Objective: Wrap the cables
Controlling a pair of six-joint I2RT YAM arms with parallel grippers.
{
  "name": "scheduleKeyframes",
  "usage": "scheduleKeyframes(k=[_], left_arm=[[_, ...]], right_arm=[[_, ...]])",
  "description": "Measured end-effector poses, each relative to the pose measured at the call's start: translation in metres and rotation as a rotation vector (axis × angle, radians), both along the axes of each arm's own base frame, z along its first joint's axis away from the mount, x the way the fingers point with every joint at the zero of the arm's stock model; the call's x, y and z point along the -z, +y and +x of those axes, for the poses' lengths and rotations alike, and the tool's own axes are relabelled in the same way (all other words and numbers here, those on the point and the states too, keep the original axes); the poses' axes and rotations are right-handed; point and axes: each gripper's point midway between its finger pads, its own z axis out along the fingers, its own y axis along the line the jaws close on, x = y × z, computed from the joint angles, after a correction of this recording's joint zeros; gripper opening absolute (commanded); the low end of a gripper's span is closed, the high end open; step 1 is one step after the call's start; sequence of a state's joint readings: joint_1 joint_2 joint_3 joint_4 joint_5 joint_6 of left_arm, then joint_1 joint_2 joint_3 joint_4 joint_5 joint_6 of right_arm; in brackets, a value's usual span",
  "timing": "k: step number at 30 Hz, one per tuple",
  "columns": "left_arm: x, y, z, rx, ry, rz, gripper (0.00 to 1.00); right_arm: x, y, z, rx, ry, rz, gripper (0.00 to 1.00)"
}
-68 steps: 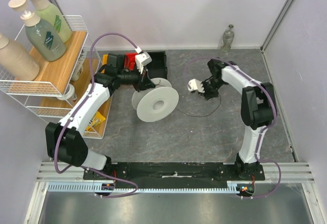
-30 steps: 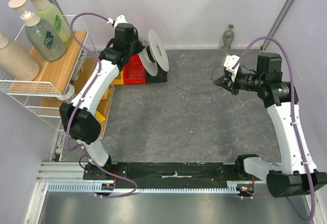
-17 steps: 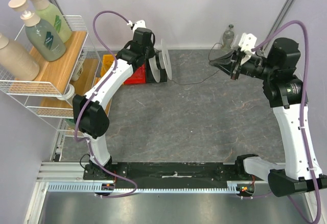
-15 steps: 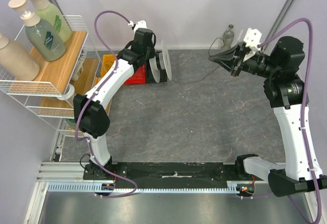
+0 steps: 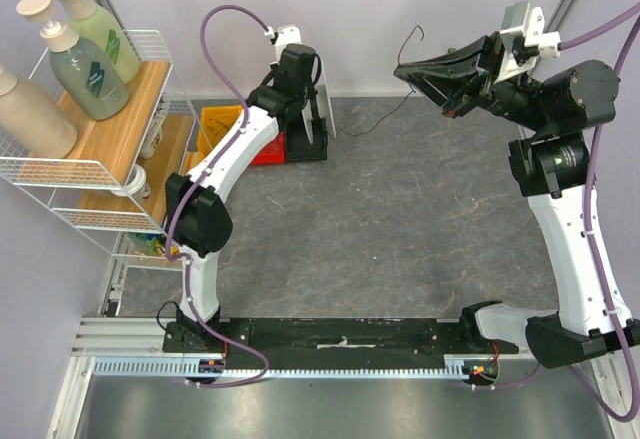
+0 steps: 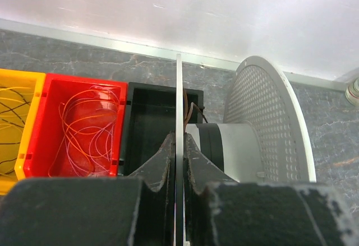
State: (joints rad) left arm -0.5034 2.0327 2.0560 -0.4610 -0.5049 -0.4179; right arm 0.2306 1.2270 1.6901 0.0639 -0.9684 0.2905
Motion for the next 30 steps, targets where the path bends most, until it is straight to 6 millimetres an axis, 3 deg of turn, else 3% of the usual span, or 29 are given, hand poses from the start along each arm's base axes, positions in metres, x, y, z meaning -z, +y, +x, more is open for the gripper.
scheduleKeyframes(k=[7, 12, 19, 24, 30], left_arm=[[0.006, -0.019, -0.005, 0.053, 0.003, 0.047, 0.02], [0.017, -0.024, -0.002, 0.083, -0.008, 0.07, 0.02], [0.06, -0.032, -0.009, 0.169, 0.03, 0.129, 0.02], [0.057, -0.043, -0.022, 0.261, 0.003, 0.152, 0.02], [0.052, -0.052, -0.031, 0.354, -0.023, 0.183, 0.02]], right_arm=[[-0.047, 0.01, -0.014, -0.041, -0.037, 0.111, 0.0], [-0.067, 0.009, -0.017, -0.029, -0.05, 0.178, 0.0], [-0.083, 0.004, 0.004, 0.048, -0.046, 0.25, 0.0], [-0.086, 0.0, 0.02, 0.114, -0.05, 0.277, 0.0], [-0.102, -0.011, 0.032, 0.207, -0.095, 0.317, 0.0]])
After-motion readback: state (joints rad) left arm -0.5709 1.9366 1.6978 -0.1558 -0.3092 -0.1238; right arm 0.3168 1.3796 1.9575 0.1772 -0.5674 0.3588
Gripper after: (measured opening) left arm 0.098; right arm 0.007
